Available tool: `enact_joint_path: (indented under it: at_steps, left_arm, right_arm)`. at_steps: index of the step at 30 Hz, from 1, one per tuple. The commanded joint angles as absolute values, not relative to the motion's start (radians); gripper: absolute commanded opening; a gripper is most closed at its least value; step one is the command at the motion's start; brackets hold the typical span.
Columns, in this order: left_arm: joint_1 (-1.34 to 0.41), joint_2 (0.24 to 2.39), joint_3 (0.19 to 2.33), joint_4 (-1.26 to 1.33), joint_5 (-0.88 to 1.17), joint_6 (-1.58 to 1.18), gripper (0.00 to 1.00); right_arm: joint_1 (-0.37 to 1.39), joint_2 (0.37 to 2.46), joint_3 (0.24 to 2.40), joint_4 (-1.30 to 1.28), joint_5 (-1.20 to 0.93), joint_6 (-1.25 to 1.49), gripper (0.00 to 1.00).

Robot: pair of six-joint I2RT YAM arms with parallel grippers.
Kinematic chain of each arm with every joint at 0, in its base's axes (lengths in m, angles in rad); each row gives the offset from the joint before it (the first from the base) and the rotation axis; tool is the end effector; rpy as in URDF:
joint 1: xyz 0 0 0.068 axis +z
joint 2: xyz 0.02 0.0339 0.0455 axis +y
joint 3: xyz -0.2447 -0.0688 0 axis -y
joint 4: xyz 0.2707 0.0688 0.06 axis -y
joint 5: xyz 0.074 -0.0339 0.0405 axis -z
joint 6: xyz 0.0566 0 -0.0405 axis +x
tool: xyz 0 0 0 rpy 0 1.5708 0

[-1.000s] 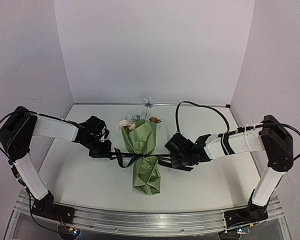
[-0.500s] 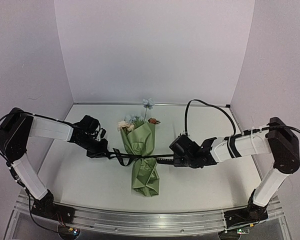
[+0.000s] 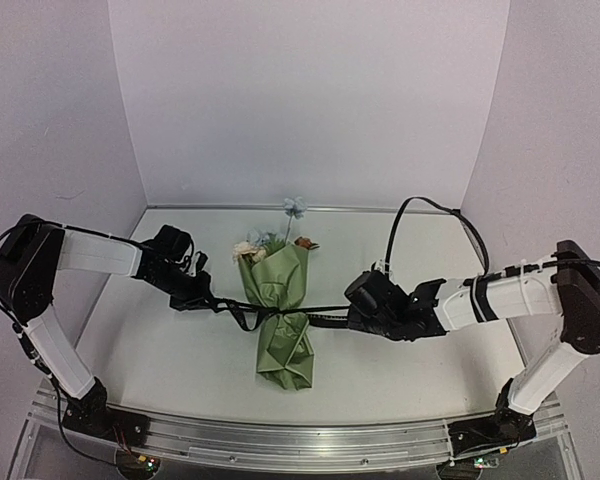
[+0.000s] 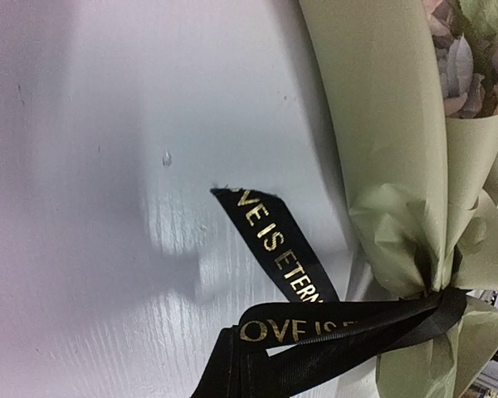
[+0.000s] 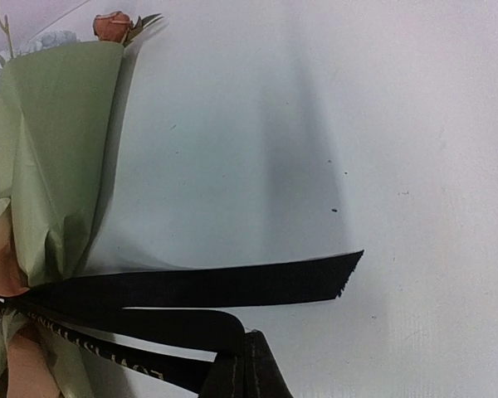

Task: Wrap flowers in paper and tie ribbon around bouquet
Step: Tie the ribbon around the folded bouquet, then reset both arms

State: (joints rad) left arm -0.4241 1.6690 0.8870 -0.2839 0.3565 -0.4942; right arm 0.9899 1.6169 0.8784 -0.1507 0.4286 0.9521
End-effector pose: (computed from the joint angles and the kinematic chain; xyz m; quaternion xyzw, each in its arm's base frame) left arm 0.3016 -0.1578 0.0976 0.0109 0.9539 -0.2628 0.1443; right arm 0.2122 0.2804 0.1226 0.0537 0.9221 0.1564 0.3498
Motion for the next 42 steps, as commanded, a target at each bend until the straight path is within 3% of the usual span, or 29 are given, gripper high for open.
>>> enact_joint_path:
  at_steps: [1,5,8,13,15,17,18,21,23,24,34,42]
  left_arm:
    - [-0.375,1.686,0.966,-0.358,0.239,-0.456,0.0]
    - [-0.374,1.676,0.997,-0.376,0.242,-0.445,0.06]
    - [-0.374,1.651,1.016,-0.393,0.249,-0.441,0.23]
    - [-0.374,1.578,1.039,-0.426,0.262,-0.449,0.56]
    - [-0.374,1.541,1.049,-0.438,0.269,-0.453,0.65]
    - [-0.374,1.51,1.061,-0.449,0.272,-0.455,0.7]
    - [-0.374,1.495,1.069,-0.453,0.275,-0.457,0.72]
    - [-0.374,1.448,1.084,-0.446,0.294,-0.462,0.79]
    - [-0.374,1.409,1.093,-0.43,0.311,-0.465,0.97]
    - [-0.374,1.387,1.095,-0.418,0.325,-0.466,0.99]
    - [-0.374,1.201,1.119,-0.359,0.266,-0.475,1.0]
    - [-0.374,1.129,1.112,-0.367,0.142,-0.502,1.0]
  right_arm:
    - [0.958,1.659,0.931,-0.278,0.481,0.947,0.0]
    - [0.946,1.682,0.964,-0.278,0.402,0.903,0.25]
    - [0.943,1.681,0.982,-0.279,0.353,0.859,0.49]
    - [0.936,1.658,1.011,-0.278,0.236,0.792,0.69]
    - [0.93,1.651,1.026,-0.265,0.164,0.768,0.77]
    - [0.916,1.651,1.045,-0.257,0.069,0.756,0.95]
    - [0.911,1.648,1.05,-0.255,0.046,0.754,0.98]
    - [0.897,1.613,1.043,-0.25,0.024,0.733,0.98]
    - [0.869,1.578,1.034,-0.254,0.008,0.733,0.98]
    - [0.857,1.557,1.024,-0.258,0.008,0.733,0.98]
    - [0.832,1.242,0.975,-0.494,0.352,0.667,0.98]
    - [0.832,1.009,0.872,-0.591,0.479,0.619,0.98]
